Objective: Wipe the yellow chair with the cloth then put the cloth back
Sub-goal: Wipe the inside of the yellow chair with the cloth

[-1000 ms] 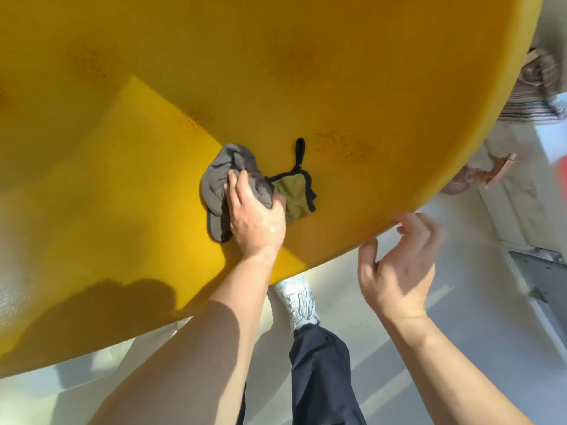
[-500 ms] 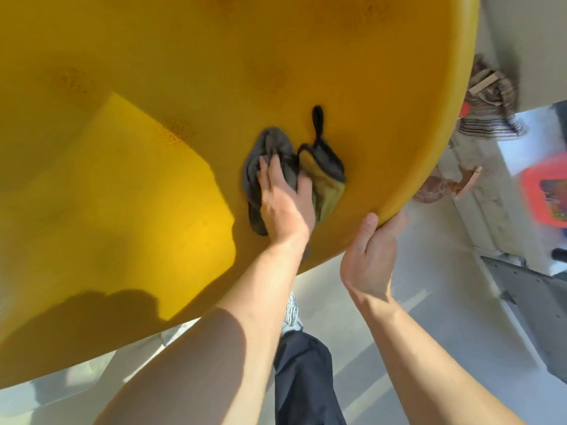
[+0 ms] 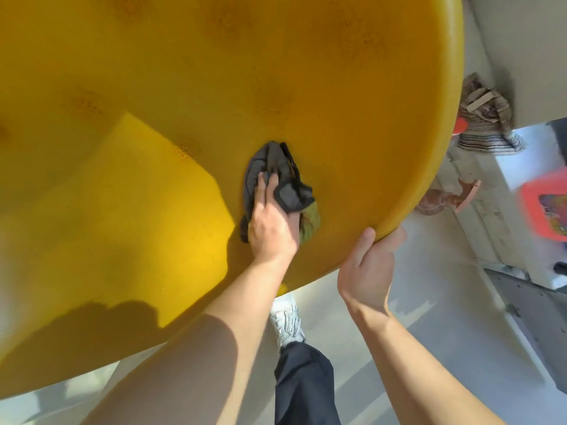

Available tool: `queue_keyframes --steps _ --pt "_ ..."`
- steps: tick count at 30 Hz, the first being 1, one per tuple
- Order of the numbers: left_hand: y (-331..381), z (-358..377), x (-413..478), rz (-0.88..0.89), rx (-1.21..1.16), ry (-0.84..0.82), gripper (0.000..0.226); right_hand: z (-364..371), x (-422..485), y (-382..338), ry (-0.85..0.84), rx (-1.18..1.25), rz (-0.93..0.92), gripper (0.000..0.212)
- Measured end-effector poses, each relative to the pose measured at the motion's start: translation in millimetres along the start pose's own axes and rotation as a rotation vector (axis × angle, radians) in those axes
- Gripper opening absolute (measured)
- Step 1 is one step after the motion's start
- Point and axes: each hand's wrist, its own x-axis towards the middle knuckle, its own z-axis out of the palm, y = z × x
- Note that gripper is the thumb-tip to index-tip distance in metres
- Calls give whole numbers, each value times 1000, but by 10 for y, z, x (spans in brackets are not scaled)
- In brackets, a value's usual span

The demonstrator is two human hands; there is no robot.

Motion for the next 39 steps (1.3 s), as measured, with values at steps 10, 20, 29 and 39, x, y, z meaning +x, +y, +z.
queue_keyframes --steps 10,20,29,39 --pt "341 -88 -426 395 10 -261 62 -284 11 -48 -88 60 4 25" --pt "657 -56 386 -496 -269 137 53 -461 1125 -1102 231 183 -191 42" --pt "1906 -313 670 -12 -628 154 59 -417 1154 -1195 304 -25 -148 39" --pt "1821 -359 1306 -144 -689 336 57 -418 1115 -1207 315 -27 -148 41"
